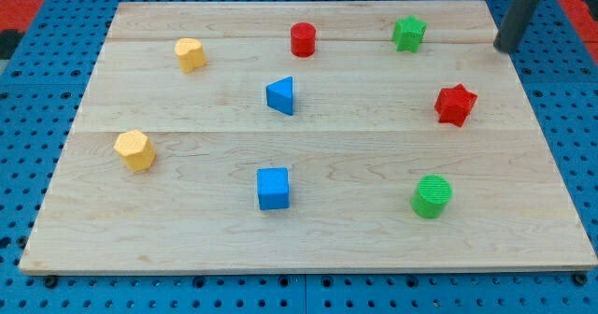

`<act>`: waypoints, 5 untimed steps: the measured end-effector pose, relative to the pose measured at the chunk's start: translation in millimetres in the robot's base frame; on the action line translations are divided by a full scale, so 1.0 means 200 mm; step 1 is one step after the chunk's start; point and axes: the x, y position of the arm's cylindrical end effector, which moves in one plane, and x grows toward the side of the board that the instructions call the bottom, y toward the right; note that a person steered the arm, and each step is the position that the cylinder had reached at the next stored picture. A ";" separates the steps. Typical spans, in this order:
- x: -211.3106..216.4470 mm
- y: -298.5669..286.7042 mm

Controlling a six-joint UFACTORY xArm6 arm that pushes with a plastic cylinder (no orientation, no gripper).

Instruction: Push the red star into green circle

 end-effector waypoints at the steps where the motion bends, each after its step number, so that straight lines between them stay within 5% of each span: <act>1: 0.30 -0.38; 2: 0.45 -0.61; 3: 0.61 -0.41; 5: 0.82 -0.49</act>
